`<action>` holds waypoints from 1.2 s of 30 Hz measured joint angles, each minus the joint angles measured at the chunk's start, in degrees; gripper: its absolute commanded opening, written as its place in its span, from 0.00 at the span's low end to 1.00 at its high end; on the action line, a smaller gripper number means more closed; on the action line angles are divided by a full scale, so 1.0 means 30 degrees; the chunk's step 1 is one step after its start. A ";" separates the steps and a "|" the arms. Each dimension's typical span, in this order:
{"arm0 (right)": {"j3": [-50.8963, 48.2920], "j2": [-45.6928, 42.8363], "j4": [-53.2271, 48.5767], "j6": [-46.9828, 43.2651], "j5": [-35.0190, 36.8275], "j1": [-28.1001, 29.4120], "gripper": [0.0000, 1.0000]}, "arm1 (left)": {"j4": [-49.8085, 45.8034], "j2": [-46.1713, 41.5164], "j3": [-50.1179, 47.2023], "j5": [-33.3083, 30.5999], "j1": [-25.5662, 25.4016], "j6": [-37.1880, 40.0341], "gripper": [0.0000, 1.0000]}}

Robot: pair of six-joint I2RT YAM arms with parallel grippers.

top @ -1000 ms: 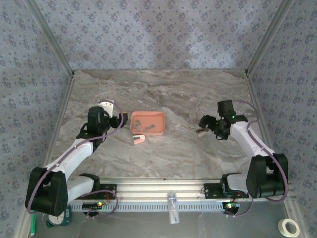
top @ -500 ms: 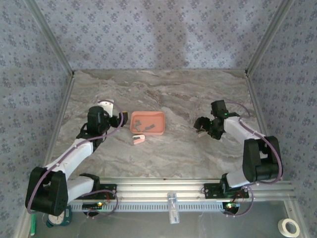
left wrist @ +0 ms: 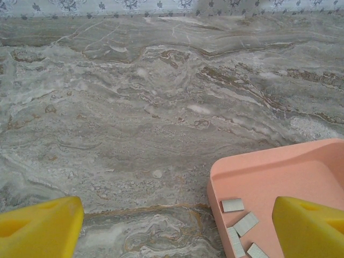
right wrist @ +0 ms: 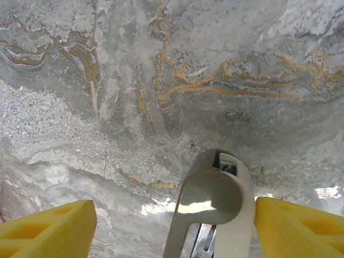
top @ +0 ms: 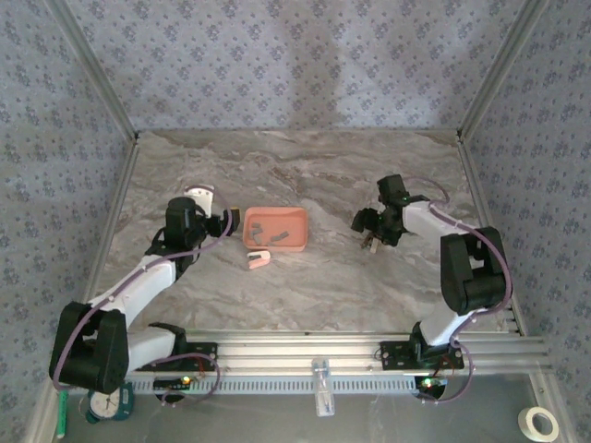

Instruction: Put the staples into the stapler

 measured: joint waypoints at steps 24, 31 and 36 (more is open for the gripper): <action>0.2091 0.2586 -0.4590 -0.1785 0.3264 0.2404 0.35 | 0.0051 0.0000 0.0000 -0.0211 0.0000 0.0590 0.92; 0.1457 0.1370 -0.4138 -0.2011 0.3453 0.2586 0.26 | -0.0044 -0.0022 0.0000 -0.0058 0.0000 0.0568 0.90; 0.0095 -0.2098 -0.2331 -0.3315 0.3636 0.3147 0.26 | -0.0692 -0.0182 0.0270 0.1472 -0.0087 0.0240 0.85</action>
